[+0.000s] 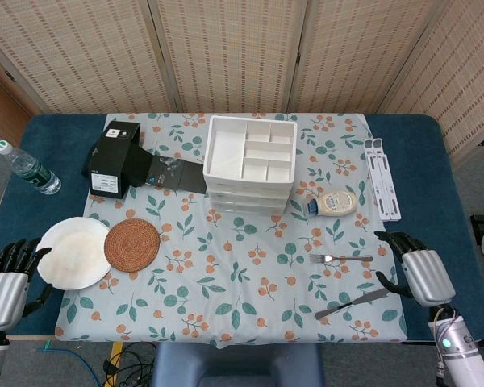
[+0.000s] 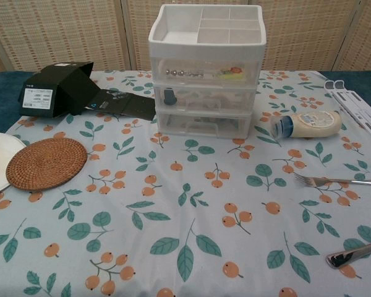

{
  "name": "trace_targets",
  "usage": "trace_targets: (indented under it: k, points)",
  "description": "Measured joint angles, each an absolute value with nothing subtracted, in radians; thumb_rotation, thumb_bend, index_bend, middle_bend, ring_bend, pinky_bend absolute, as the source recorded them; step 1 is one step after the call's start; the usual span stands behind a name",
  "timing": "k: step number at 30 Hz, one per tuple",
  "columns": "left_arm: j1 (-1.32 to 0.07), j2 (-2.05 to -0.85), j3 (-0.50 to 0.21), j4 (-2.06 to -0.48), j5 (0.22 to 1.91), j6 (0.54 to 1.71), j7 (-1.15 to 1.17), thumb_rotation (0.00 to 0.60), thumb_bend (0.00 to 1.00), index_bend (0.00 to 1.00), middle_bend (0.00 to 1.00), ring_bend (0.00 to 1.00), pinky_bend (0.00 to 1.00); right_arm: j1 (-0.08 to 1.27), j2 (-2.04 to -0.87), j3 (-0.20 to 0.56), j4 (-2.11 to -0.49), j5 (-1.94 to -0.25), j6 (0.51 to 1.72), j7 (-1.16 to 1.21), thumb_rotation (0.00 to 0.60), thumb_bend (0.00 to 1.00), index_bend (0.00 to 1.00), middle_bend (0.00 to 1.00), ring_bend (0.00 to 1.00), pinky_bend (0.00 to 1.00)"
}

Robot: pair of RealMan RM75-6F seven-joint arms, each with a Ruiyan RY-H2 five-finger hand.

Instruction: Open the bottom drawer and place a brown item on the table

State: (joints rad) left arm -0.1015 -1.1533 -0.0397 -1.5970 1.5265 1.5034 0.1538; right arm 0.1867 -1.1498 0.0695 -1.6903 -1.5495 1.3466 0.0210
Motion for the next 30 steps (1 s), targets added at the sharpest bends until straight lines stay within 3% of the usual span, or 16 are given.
trace_targets:
  k: [2,4,6,11,20,30]
  points:
    - [-0.103,-1.154,-0.040,-1.595,1.527,1.501,0.152,0.600,0.32,0.20,0.13,0.07,0.09,0.216,-1.152,0.076,-1.703,-1.542,1.303,0.020,0.600,0.32,0.17,0.34,0.37,0.47]
    - [-0.106,-1.154,-0.041,-1.593,1.526,1.498,0.150,0.600,0.32,0.20,0.13,0.07,0.09,0.243,-1.159,0.086,-1.715,-1.529,1.265,0.016,0.600,0.32,0.17,0.42,0.53,0.65]
    - [-0.107,-1.155,-0.041,-1.591,1.527,1.496,0.149,0.600,0.32,0.20,0.13,0.07,0.09,0.272,-1.171,0.098,-1.728,-1.503,1.221,0.018,0.600,0.33,0.17,0.52,0.67,0.77]
    - [-0.106,-1.152,-0.040,-1.588,1.525,1.496,0.144,0.600,0.32,0.20,0.13,0.07,0.09,0.333,-1.191,0.123,-1.754,-1.429,1.098,0.128,0.600,0.38,0.17,0.79,0.90,0.96]
    - [-0.103,-1.148,-0.038,-1.590,1.516,1.493,0.151,0.600,0.32,0.20,0.13,0.07,0.09,0.474,-1.224,0.191,-1.765,-1.281,0.798,0.498,0.600,0.51,0.16,0.86,0.99,1.00]
    - [-0.112,-1.151,-0.041,-1.582,1.512,1.480,0.143,0.600,0.32,0.20,0.13,0.07,0.09,0.601,-1.314,0.274,-1.710,-1.114,0.563,0.730,0.600,0.57,0.00,0.87,1.00,1.00]
